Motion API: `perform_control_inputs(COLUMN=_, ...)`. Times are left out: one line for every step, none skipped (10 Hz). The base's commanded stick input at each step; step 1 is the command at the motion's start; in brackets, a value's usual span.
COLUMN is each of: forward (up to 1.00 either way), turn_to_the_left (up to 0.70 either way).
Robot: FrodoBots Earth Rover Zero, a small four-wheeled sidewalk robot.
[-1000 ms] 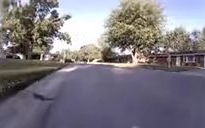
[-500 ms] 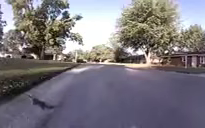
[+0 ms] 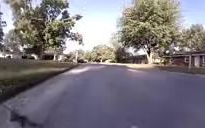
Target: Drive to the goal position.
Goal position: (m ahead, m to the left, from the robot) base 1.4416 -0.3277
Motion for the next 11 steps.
perform_control_inputs(forward=1.0, turn_to_the_left=0.02)
perform_control_inputs(forward=1.0, turn_to_the_left=0.02)
perform_control_inputs(forward=1.0, turn_to_the_left=0.02)
perform_control_inputs(forward=1.0, turn_to_the_left=0.02)
perform_control_inputs(forward=1.0, turn_to_the_left=0.02)
perform_control_inputs(forward=1.0, turn_to_the_left=0.02)
perform_control_inputs(forward=1.0, turn_to_the_left=0.02)
perform_control_inputs(forward=1.0, turn_to_the_left=0.02)
perform_control_inputs(forward=1.0, turn_to_the_left=0.02)
perform_control_inputs(forward=1.0, turn_to_the_left=0.04)
perform_control_inputs(forward=1.0, turn_to_the_left=0.08)
